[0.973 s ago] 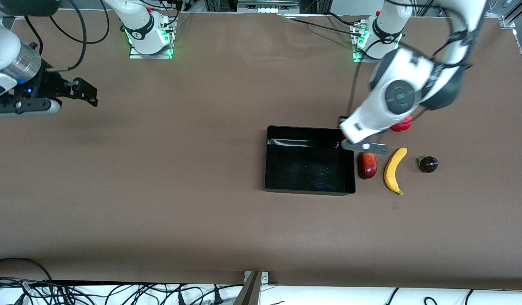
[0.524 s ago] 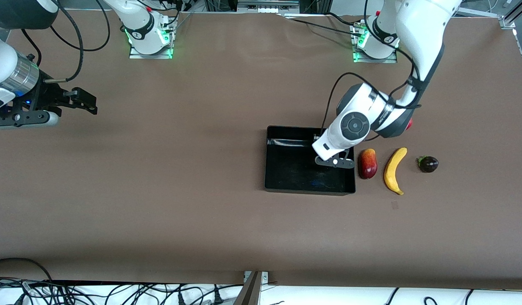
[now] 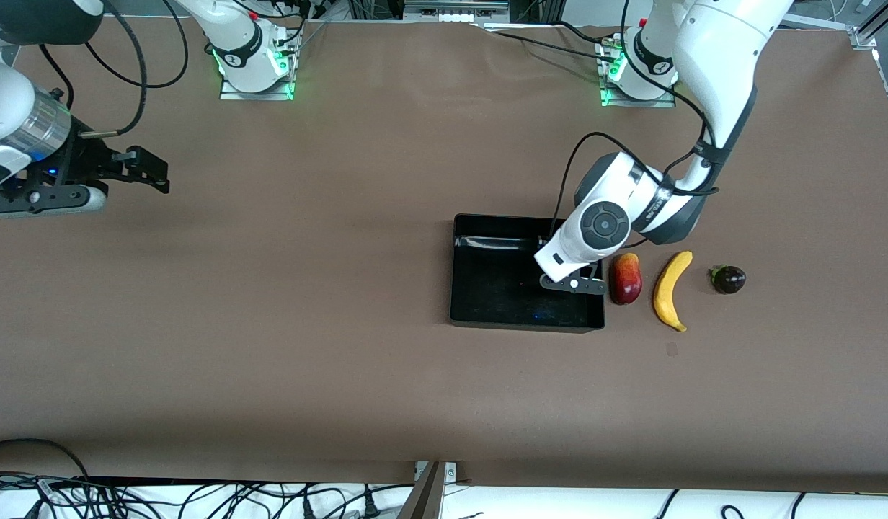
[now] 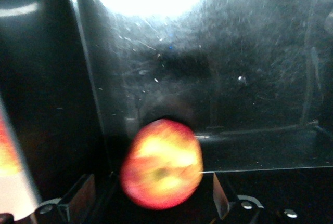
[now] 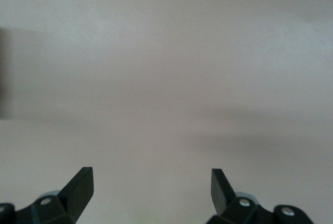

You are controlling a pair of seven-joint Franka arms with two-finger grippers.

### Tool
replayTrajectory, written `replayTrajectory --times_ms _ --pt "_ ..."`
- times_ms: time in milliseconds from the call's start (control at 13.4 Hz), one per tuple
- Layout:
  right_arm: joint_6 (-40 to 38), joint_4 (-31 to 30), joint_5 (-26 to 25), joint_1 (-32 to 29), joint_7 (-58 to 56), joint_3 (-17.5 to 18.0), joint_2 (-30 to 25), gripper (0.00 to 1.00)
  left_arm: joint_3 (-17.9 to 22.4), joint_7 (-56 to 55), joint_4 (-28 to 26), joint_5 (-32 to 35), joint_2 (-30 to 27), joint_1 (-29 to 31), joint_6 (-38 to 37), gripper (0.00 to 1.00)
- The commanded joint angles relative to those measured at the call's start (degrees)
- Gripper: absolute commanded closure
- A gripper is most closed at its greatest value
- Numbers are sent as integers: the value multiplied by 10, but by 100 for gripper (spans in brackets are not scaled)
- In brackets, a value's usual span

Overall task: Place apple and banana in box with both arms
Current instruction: 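Release the apple and grasp the yellow banana with the left gripper, then carry the banana into the tray and open the left gripper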

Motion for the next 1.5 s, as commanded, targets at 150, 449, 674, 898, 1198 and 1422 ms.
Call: replayTrajectory --times_ms 150,449,674,898,1198,1422 --pt "2 13 -8 2 2 0 7 0 9 86 113 40 -22 53 -145 0" --pt "23 13 -8 2 -5 0 7 0 10 317 91 52 17 165 -84 0" --pt "23 13 -7 2 -6 0 7 0 10 371 -1 67 16 212 43 0" --pt "23 13 -6 2 -6 0 7 0 7 407 -45 67 18 226 87 0" --pt "23 13 -6 2 -6 0 7 0 8 408 -46 67 37 240 87 65" --pt "23 13 -5 1 -6 -1 7 0 8 400 -45 67 44 240 87 98"
